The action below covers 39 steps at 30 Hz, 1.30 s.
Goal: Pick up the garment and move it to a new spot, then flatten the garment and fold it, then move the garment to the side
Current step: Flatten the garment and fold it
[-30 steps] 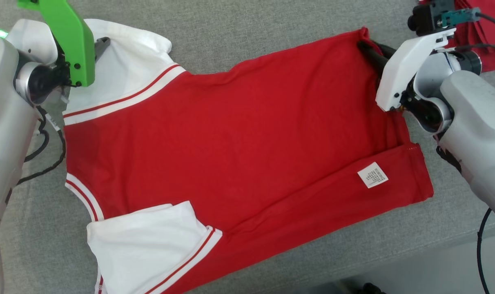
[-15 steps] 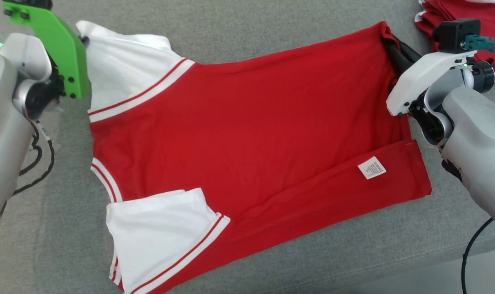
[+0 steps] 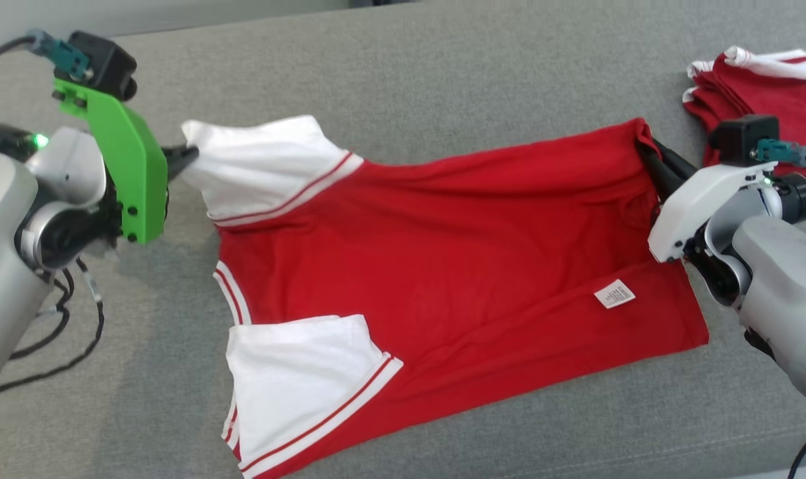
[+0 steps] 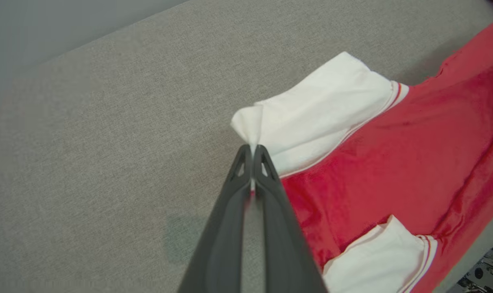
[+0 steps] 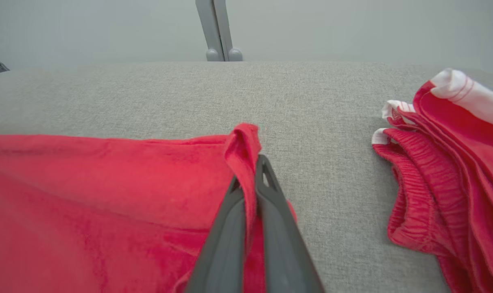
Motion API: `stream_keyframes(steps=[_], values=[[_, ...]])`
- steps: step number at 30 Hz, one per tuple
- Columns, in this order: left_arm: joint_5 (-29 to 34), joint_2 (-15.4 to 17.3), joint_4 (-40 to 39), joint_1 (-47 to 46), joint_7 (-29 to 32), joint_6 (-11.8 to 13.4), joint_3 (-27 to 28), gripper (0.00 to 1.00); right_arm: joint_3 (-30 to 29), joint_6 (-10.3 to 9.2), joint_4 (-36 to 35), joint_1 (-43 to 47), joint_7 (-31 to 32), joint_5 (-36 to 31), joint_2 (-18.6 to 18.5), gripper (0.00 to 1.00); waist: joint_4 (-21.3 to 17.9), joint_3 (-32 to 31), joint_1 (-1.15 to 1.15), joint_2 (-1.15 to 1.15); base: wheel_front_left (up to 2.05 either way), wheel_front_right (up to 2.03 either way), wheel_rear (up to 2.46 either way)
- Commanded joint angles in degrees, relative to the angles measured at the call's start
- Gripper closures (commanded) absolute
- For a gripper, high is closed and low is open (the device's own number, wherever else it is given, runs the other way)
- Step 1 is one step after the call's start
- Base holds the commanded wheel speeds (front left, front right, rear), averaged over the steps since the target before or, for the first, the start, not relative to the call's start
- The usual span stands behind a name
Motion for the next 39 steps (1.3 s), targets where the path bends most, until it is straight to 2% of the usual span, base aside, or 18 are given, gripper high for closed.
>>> stream_keyframes(steps=[1, 7, 14, 21, 26, 30, 37, 38, 39], values=[[-1.58, 1.05, -1.57, 1.73, 1.21, 0.09, -0.35, 1.0, 0.61, -0.11, -0.31, 1.31, -0.39, 0.46, -0.62, 1.0, 1.81, -2.69, 0.0, 0.0, 0.0, 0.0, 0.0], [-8.52, 4.13, -9.34, 6.27, 7.49, 0.17, -1.27, 1.0, 3.65, -0.11, -0.69, 3.01, -0.48, 1.76, -2.52, 1.0, 2.66, -4.79, 0.0, 0.0, 0.0, 0.0, 0.0], [-12.78, 6.27, -16.17, 10.54, 10.8, 2.45, -1.99, 1.0, 8.05, -0.11, -0.47, 2.77, 1.31, 3.48, -4.78, 1.0, 2.83, -5.41, 0.0, 0.0, 0.0, 0.0, 0.0], [-15.06, 6.4, -19.26, 13.65, 12.4, 3.72, -3.16, 1.0, 12.75, -0.11, -1.14, 1.66, 4.52, 5.02, -6.74, 1.0, 2.68, -4.9, 0.0, 0.0, 0.0, 0.0, 0.0], [-15.85, 5.78, -19.51, 14.98, 13.45, 4.14, -4.28, 1.0, 15.5, -0.11, -3.49, 1.25, 9.0, 6.03, -8.13, 1.0, 2.39, -4.71, 0.0, 0.0, 0.0, 0.0, 0.0], [-16.79, 5.41, -19.43, 15.91, 14.41, 4.2, -4.8, 1.0, 16.51, -0.11, -5.3, 0.7, 12.7, 5.67, -9.71, 1.0, 2.21, -4.81, 0.0, 0.0, 0.0, 0.0, 0.0], [-17.82, 4.91, -19.82, 17.05, 15.35, 4.66, -5.4, 1.0, 17.09, -0.11, -6.94, 0.56, 15.63, 4.1, -11.52, 1.0, 2.18, -4.58, 0.0, 0.0, 0.0, 0.0, 0.0], [-17.89, 4.79, -19.75, 17.18, 15.39, 4.6, -5.54, 1.0, 17.13, -0.11, -7.12, 0.72, 16.17, 3.93, -11.66, 0.89, 2.19, -4.57, 0.0, 0.0, 0.0, 0.0, 0.0], [-17.94, 4.69, -19.62, 17.33, 15.5, 4.53, -5.75, 1.0, 17.17, -0.11, -7.33, 0.97, 16.5, 4.0, -11.7, 0.62, 2.2, -4.57, 0.0, 0.0, 0.0, 0.0, 0.0]])
